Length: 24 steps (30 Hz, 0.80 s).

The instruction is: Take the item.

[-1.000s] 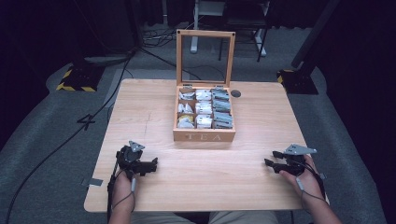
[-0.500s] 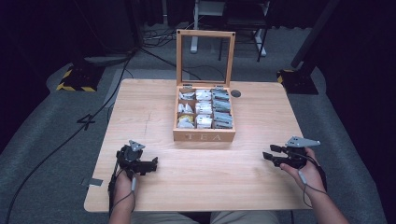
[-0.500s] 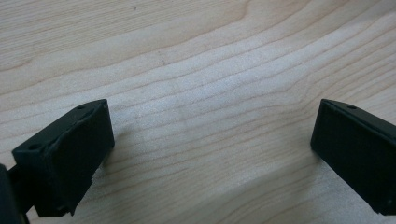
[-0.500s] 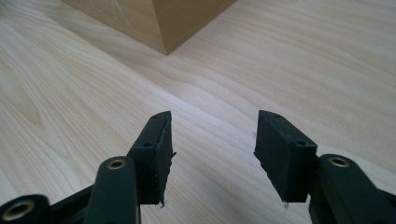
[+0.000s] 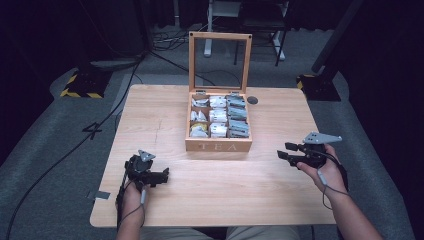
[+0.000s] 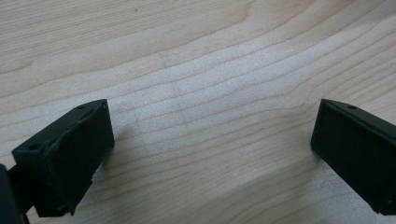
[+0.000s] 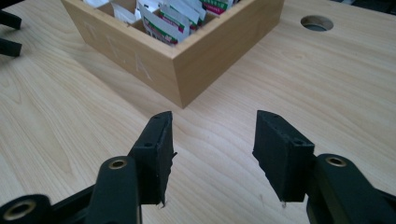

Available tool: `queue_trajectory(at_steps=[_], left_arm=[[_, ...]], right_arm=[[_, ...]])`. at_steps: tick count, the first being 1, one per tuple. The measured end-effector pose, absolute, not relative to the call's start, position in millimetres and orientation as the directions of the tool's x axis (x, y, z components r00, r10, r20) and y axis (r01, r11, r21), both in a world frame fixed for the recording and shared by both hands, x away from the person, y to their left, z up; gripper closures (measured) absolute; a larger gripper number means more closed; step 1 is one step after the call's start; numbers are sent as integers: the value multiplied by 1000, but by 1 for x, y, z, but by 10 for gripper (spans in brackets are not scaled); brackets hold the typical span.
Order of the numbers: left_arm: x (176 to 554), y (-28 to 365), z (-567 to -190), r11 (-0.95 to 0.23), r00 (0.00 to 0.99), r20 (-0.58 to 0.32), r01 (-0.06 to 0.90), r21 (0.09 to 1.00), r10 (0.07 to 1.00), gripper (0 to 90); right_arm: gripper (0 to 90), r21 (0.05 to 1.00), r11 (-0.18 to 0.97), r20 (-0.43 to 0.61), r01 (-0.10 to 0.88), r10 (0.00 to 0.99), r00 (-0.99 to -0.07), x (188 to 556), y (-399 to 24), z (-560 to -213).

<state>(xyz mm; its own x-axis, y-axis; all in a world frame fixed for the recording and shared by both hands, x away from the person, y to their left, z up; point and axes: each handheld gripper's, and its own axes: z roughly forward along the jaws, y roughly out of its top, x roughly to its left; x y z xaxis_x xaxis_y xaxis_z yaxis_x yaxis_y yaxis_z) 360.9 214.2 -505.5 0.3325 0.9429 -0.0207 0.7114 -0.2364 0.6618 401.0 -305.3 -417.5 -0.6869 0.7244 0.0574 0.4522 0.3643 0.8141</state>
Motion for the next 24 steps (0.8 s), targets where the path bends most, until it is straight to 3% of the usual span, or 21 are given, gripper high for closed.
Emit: queue_trajectory(at_steps=[24], left_arm=[[359, 214, -506, -224, 319, -24, 714, 663, 947, 0]], right_arm=[[490, 823, 409, 12, 393, 681, -733, 455, -264, -386]])
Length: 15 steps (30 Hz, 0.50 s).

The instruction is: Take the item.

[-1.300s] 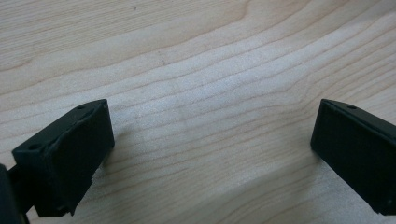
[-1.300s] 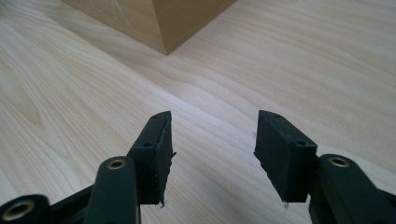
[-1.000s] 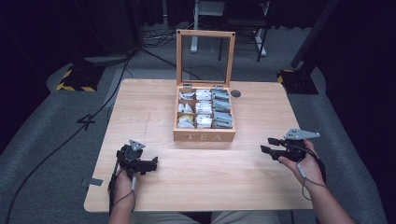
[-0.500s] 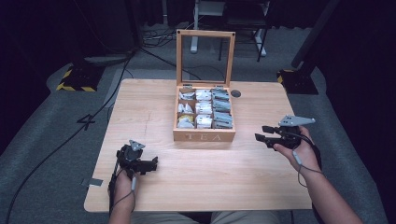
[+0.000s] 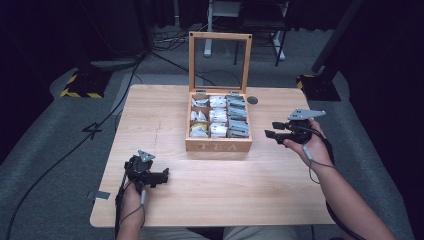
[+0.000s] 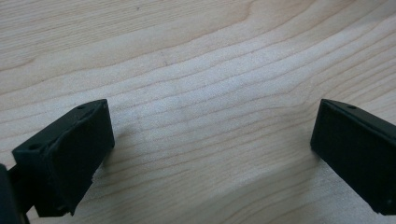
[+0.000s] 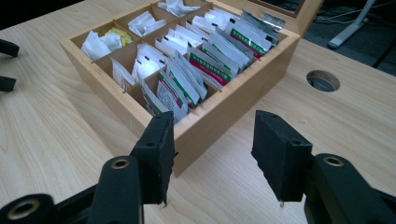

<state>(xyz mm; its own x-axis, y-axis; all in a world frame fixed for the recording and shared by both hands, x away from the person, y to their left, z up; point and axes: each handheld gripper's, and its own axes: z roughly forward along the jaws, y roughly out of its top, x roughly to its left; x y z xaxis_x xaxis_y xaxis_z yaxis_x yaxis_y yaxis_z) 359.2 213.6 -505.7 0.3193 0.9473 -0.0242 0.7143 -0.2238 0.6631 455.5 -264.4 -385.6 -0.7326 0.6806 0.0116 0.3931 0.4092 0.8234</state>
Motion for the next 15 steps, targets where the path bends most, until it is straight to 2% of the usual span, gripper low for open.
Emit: queue_trajectory(at_steps=[3, 15], left_arm=[[359, 214, -506, -224, 320, -24, 714, 663, 947, 0], [360, 214, -506, -231, 325, -21, 714, 661, 945, 0]], right_arm=[[490, 841, 365, 53, 399, 679, -732, 462, -258, -384], [490, 840, 378, 59, 389, 648, -759, 481, -221, -379]])
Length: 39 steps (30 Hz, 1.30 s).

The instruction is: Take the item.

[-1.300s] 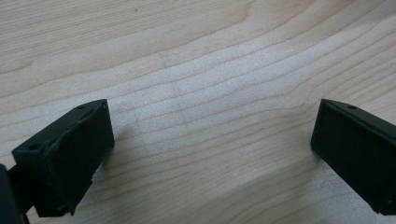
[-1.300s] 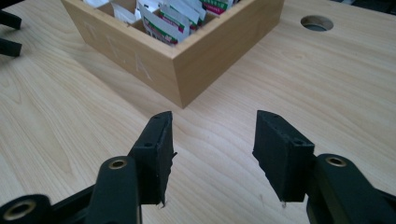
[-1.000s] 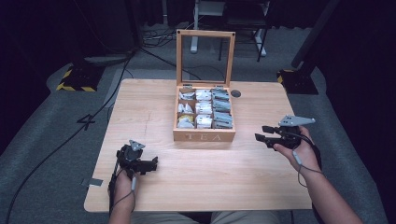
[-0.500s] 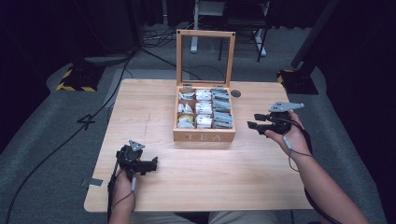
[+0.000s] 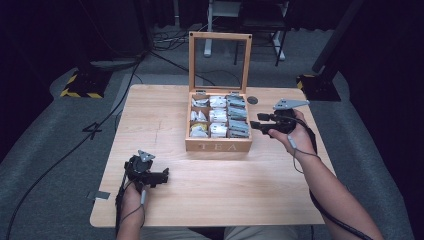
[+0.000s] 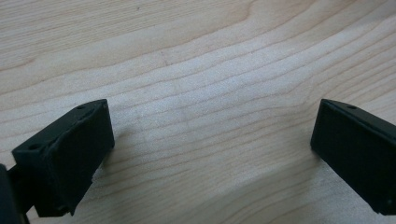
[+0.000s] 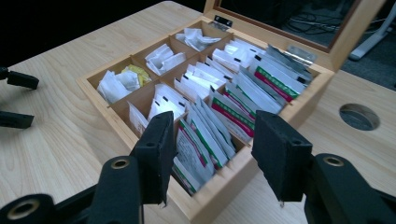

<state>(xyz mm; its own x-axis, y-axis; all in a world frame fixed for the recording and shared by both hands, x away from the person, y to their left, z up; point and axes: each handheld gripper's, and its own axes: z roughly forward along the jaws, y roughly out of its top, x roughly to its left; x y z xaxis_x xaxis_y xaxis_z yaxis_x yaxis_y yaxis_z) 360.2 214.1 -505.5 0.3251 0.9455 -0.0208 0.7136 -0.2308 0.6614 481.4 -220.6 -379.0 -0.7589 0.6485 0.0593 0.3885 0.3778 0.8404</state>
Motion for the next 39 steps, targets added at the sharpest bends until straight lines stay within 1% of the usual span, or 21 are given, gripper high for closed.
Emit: queue_trajectory(at_steps=[4, 10, 14, 18, 19, 23, 24, 26, 39], left_arm=[[361, 214, -506, -226, 323, -25, 714, 663, 946, 0], [361, 214, -506, -226, 323, -25, 714, 663, 946, 0], [361, 214, -506, -226, 323, -25, 714, 663, 946, 0], [361, 214, -506, -226, 322, -25, 714, 663, 946, 0], [361, 214, -506, -226, 322, -25, 714, 663, 946, 0], [361, 214, -506, -227, 323, -25, 715, 662, 946, 0], [361, 214, -506, -226, 323, -25, 715, 662, 946, 0], [361, 214, -506, -226, 323, -25, 714, 663, 946, 0], [361, 214, -506, -227, 323, -26, 715, 662, 946, 0]], right_arm=[[493, 829, 374, 109, 415, 620, -777, 488, -199, -382], [498, 820, 368, 141, 439, 614, -777, 497, -181, -387], [505, 813, 384, 131, 439, 613, -779, 501, -175, -389], [531, 807, 395, 137, 439, 598, -790, 503, -163, -391], [554, 798, 417, 131, 435, 584, -801, 503, -156, -392], [575, 783, 451, 118, 428, 568, -815, 503, -147, -394], [598, 770, 467, 114, 434, 570, -814, 503, -141, -395], [609, 761, 479, 115, 437, 563, -818, 503, -137, -397], [618, 707, 540, 129, 457, 537, -834, 508, -114, -414]])
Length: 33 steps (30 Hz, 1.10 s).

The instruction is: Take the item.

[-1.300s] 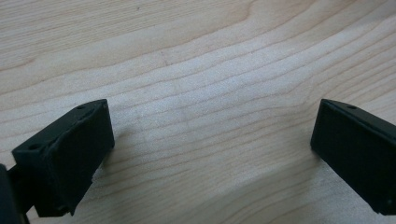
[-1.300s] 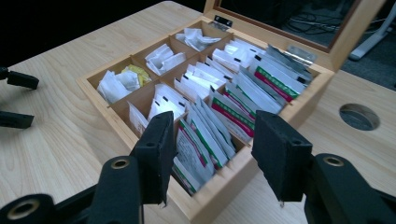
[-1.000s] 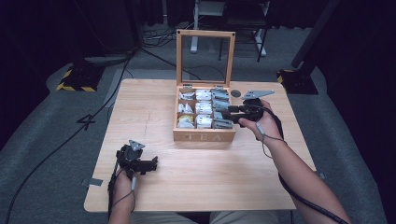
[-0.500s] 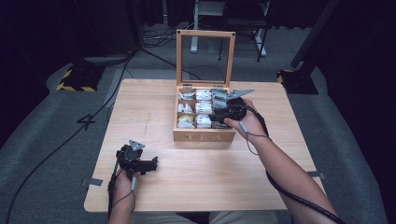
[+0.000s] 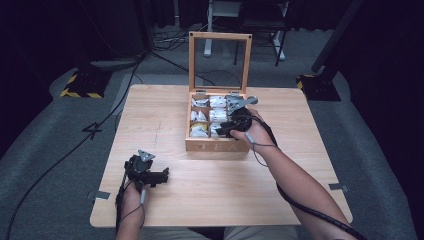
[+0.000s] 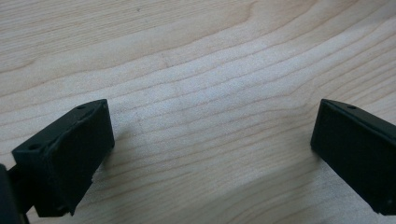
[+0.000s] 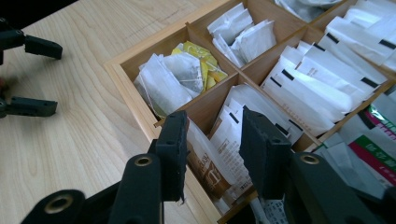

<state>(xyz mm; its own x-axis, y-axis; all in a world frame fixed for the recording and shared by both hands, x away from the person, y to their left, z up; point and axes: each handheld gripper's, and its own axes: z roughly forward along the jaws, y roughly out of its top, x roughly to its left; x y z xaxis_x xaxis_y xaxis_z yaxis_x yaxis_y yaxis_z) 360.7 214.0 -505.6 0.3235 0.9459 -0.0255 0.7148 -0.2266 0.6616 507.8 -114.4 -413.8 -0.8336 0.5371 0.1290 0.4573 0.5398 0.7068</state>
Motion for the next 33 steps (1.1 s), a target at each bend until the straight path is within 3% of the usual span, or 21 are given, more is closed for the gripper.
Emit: queue_trajectory(at_steps=[8, 14, 24, 33], left_arm=[[361, 214, -506, -226, 323, -25, 715, 662, 946, 0], [361, 214, -506, -227, 324, -25, 715, 661, 946, 0], [361, 214, -506, -227, 324, -25, 715, 662, 946, 0], [361, 214, -506, -226, 323, -25, 714, 663, 946, 0]], right_arm=[[641, 677, 562, 131, 476, 545, -828, 511, -106, -424], [668, 641, 536, 194, 550, 580, -791, 519, -105, -434], [731, 609, 531, 231, 589, 592, -772, 523, -103, -440], [900, 593, 576, 221, 563, 556, -801, 520, -97, -436]])
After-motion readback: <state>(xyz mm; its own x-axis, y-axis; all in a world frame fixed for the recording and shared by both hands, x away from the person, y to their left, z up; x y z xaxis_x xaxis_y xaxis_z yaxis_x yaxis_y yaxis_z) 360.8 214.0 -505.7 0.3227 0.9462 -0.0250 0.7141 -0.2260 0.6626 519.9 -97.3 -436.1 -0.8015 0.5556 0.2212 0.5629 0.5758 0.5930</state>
